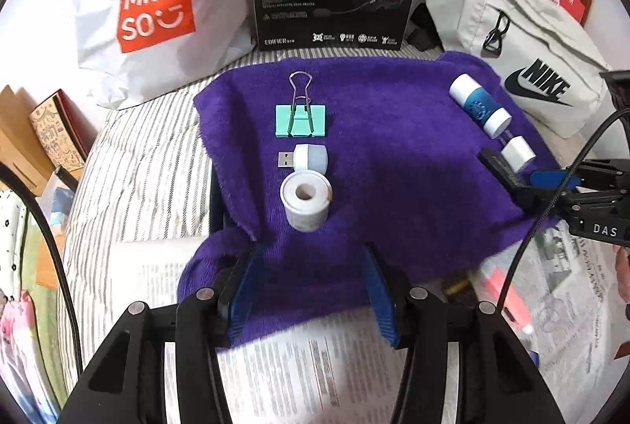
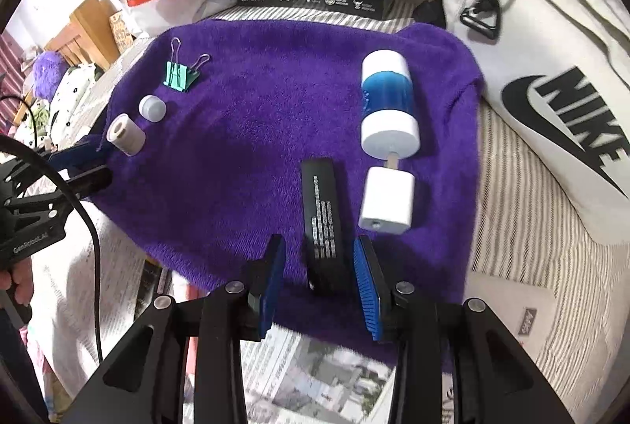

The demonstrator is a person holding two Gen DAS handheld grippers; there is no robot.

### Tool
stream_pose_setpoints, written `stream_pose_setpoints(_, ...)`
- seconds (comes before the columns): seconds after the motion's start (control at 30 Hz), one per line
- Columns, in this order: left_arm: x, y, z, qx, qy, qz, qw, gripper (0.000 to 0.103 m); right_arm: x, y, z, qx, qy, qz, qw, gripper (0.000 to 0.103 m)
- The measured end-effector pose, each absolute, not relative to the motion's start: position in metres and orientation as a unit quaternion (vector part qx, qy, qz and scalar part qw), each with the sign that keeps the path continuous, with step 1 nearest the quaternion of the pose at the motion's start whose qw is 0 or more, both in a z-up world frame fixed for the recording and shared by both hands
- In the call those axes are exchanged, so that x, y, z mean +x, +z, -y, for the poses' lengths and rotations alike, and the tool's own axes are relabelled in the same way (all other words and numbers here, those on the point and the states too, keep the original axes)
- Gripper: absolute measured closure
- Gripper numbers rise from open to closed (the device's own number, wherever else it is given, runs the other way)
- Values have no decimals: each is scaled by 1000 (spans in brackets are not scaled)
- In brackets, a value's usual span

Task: Organize rigid objects
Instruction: 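Set tape roll by USB light with left tool while right sets stick by charger, then withdraw both tools from the towel toward the newspaper items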

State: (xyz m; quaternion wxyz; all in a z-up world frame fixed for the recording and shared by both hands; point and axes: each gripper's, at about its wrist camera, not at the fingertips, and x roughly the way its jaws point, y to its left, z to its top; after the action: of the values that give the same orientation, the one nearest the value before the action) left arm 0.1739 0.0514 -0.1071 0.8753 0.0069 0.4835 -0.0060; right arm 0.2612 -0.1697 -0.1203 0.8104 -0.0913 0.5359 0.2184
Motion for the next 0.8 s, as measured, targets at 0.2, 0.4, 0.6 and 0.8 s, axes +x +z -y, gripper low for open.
stream_pose_setpoints(0.2, 148, -100, -41, -1, -19, -478, 878, 53, 238, -104, 190, -76, 206, -521, 825, 62)
stream_pose_setpoints(0.4, 134, -109, -11, -5, -44, -489, 871, 53, 208, -97, 215, -64, 187, -514, 835, 57)
stream_pose_setpoints(0.6, 136, -123, 17, -17, -64, -504, 861, 53, 171, -93, 242, -37, 175, -509, 842, 57)
stream_pose_setpoints(0.8, 139, -139, 38, -12, -67, -521, 851, 53, 143, -96, 259, -15, 168, -514, 841, 57)
